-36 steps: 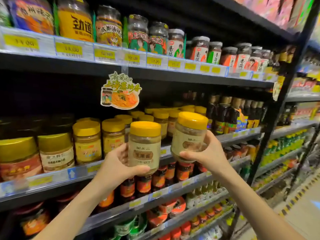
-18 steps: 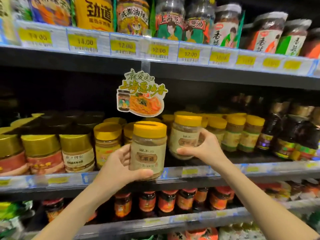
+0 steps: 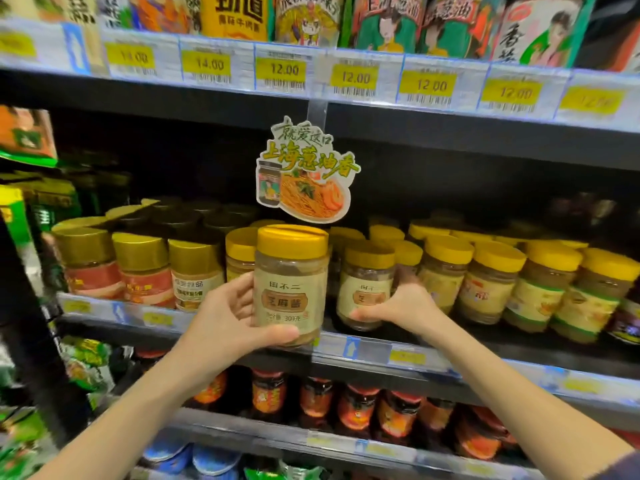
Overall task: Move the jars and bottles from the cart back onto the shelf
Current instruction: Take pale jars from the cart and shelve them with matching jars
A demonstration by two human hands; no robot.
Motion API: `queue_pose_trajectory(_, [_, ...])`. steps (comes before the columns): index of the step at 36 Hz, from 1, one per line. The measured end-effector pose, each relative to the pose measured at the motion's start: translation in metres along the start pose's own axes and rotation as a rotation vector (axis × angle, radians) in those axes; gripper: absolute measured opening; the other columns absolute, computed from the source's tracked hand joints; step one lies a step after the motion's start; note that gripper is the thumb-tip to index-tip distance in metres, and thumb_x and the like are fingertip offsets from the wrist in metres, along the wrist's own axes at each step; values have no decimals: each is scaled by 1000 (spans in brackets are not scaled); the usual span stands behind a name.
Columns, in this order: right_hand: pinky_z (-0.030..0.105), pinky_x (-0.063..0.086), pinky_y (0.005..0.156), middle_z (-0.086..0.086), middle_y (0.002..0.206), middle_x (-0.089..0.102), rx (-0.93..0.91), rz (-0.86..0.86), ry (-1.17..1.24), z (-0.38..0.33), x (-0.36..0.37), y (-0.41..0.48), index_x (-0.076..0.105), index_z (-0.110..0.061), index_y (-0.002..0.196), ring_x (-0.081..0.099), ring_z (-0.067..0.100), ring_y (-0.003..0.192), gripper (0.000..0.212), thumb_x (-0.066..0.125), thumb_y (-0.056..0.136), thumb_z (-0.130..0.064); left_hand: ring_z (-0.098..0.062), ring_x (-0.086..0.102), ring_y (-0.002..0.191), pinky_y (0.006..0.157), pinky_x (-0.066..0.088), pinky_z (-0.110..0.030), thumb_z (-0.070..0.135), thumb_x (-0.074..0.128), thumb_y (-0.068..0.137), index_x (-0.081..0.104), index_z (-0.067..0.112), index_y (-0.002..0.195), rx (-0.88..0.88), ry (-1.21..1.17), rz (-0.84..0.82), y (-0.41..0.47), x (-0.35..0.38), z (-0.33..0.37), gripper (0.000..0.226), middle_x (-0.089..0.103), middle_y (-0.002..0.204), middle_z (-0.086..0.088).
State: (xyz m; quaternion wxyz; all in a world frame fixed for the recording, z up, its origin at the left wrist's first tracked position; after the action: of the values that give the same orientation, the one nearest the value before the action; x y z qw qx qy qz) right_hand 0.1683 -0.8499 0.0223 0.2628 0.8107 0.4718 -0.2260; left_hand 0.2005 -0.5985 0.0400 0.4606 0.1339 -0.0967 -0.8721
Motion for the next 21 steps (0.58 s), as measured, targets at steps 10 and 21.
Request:
queue_pose_trajectory(10, [29, 53, 86, -4, 101, 70, 12, -156, -56, -5, 19, 0, 64, -22, 100, 65, 9, 93, 60, 91, 47, -31, -3, 67, 98, 75, 52, -10, 26, 88, 47, 57, 20, 120, -6, 49, 43, -4, -9, -3, 80, 71, 105, 16])
queue_pose_trajectory(21, [26, 51, 89, -3, 108, 69, -4, -185, -113, -5, 28, 3, 62, -19, 108, 62, 11, 99, 67, 90, 48, -35, -4, 66, 101, 77, 53, -13, 24, 86, 43, 57, 20, 122, -18, 62, 44, -6, -13, -7, 84, 71, 107, 15])
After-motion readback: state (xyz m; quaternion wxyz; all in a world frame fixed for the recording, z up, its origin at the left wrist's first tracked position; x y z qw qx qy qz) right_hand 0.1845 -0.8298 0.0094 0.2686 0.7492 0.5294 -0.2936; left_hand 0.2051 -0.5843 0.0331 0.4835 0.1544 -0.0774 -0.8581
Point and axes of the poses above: each hand's wrist, its own y-axis towards the middle knuckle, its own x-axis out of the palm, z = x × y, the point moved 10 cm from there along y, towards the middle knuckle
